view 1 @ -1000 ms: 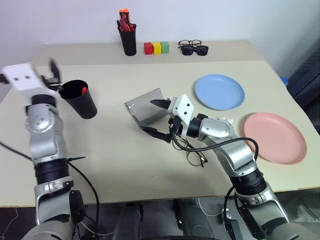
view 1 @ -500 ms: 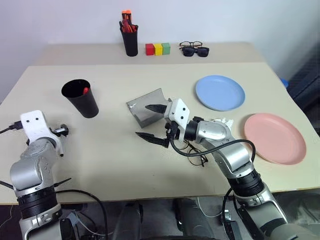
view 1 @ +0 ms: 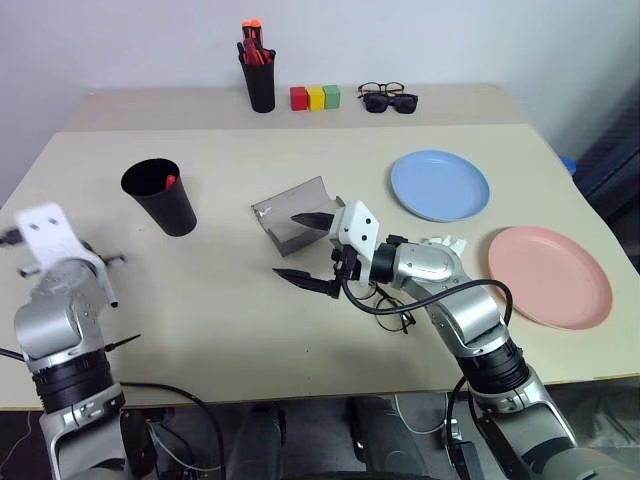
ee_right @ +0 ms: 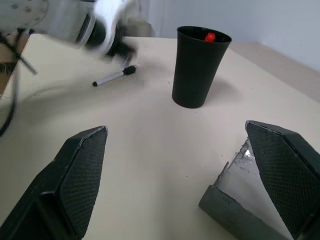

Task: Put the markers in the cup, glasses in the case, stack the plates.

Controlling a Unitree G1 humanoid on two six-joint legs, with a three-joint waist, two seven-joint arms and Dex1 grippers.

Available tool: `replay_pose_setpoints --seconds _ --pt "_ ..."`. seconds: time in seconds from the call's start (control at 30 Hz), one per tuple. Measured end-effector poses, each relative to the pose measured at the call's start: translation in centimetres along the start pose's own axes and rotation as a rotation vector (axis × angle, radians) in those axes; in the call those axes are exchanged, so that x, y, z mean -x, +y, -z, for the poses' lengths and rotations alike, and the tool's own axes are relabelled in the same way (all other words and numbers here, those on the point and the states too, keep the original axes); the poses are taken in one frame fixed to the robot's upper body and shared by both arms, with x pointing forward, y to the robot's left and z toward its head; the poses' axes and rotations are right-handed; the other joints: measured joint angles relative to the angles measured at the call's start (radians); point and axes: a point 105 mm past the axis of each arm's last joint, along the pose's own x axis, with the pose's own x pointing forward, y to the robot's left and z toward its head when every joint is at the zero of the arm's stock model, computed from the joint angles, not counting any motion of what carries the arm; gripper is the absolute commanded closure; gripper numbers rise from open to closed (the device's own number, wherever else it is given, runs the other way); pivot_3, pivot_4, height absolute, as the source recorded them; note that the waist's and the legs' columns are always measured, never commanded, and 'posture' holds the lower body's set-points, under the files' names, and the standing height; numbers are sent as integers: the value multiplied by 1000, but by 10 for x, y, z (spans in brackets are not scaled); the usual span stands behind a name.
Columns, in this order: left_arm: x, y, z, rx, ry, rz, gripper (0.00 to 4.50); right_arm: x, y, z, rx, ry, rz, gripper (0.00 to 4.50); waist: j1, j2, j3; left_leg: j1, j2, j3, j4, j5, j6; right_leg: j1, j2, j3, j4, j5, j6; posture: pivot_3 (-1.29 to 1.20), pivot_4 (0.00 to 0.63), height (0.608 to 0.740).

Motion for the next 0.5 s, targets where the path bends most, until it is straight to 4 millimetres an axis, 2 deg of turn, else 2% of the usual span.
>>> replay_pose_setpoints --seconds 0.03,0.07,0.1,0.13,0.17,0.2,0.23,0.3,0.4,0.43,0.47,0.5 --pt "0 -8 -29 8 -143 33 3900 0 0 0 1 0 1 0 3 0 0 -1 0 0 0 0 -1 0 0 0 0 0 0 0 150 740" --pt "5 -23 -67 20 -319 96 3900 0 0 0 1 1 1 0 14 -1 0 -1 0 0 0 1 -1 0 0 0 -1 0 0 0 150 740" --pt "14 -41 -101 33 -473 170 3900 0 0 0 1 1 1 0 25 -1 0 -1 0 0 0 1 -1 0 0 0 -2 0 0 0 150 740" --pt "25 -56 -127 44 -592 228 3900 -1 1 -1 1 -3 -3 0 30 0 0 -1 -1 0 0 1 -2 2 -1 0 -4 0 0 0 150 740" --pt "35 -69 -146 48 -679 277 3900 -3 3 -1 0 -8 -9 0 30 0 -1 -1 -2 1 0 1 -1 2 -2 0 -4 1 0 0 150 740" --pt "41 -81 -154 40 -724 320 3900 -4 3 -2 0 -10 -9 0 27 1 -1 0 -2 2 0 1 -1 3 -3 1 -4 1 1 0 150 740" --pt "42 -91 -153 17 -737 349 3900 -4 3 -2 1 -9 -7 0 24 2 -1 0 -2 3 0 1 -1 3 -3 1 -4 1 2 0 150 740" --pt "31 -101 -135 -15 -673 360 3900 -3 1 -1 7 -3 6 0 11 2 -1 1 -1 3 0 1 -1 2 -1 1 -2 1 2 0 150 740" --pt "13 -98 -104 -74 -552 302 3900 -1 -2 1 13 9 23 0 -9 1 -1 0 0 1 0 1 -1 -1 0 1 0 1 2 0 150 740" --pt "9 -94 -99 -76 -525 275 3382 0 -2 2 13 14 27 0 -10 1 -1 0 0 1 0 1 -1 -2 0 1 0 1 2 0 150 740" --pt "6 -88 -96 -69 -501 242 3094 1 -3 3 12 18 32 0 -11 1 -1 0 0 1 0 1 -1 -2 0 1 1 1 2 0 150 740" --pt "0 -77 -90 -58 -456 185 2564 2 -3 4 10 21 35 0 -13 1 -1 0 0 1 0 1 -1 -2 0 1 1 1 2 0 150 740"
